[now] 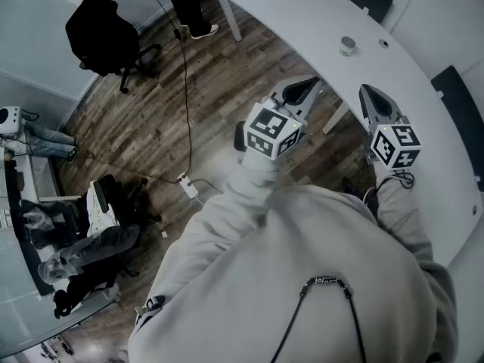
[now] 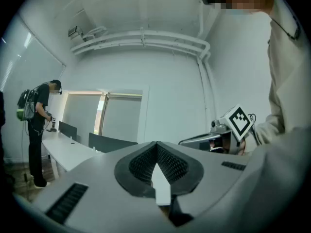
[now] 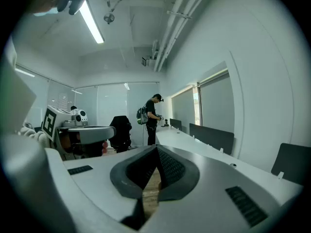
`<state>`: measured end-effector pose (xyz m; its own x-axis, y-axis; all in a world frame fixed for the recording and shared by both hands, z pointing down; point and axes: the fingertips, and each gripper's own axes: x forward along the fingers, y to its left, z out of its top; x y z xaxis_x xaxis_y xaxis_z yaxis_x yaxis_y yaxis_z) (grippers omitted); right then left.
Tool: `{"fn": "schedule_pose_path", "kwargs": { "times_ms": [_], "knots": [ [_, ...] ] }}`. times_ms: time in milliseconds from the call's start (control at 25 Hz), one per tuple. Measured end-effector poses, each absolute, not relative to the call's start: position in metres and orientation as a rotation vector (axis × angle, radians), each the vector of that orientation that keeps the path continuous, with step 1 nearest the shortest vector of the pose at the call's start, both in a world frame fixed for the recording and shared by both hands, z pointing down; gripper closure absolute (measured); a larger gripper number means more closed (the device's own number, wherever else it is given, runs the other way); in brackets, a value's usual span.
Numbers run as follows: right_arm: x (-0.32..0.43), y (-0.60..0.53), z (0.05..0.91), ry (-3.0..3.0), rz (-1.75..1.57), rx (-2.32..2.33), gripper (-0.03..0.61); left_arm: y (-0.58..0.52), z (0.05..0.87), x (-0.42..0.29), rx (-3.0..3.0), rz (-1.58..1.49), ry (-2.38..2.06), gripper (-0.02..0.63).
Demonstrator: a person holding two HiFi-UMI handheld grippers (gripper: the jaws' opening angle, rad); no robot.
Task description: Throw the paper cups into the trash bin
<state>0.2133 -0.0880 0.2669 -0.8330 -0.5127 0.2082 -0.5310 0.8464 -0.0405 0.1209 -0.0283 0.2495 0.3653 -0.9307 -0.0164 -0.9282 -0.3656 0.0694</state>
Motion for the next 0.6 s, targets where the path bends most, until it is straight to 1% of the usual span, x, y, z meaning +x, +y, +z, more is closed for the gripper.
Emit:
{"fn": "schedule_pose_path", "kwargs": {
  "times_ms": [360, 600],
  "knots": [
    [0.229, -0.090, 0.273, -2.840, 0.172, 0.811, 0.560, -0.031, 0.249, 0.127, 2.536, -0.103, -1.755, 0.611],
    [0.236, -0.093, 0.265, -2.884, 0.213, 0.809, 0.560, -0.034, 0.265, 0.131, 2.484, 0.003, -1.790, 0.611]
  ]
}}
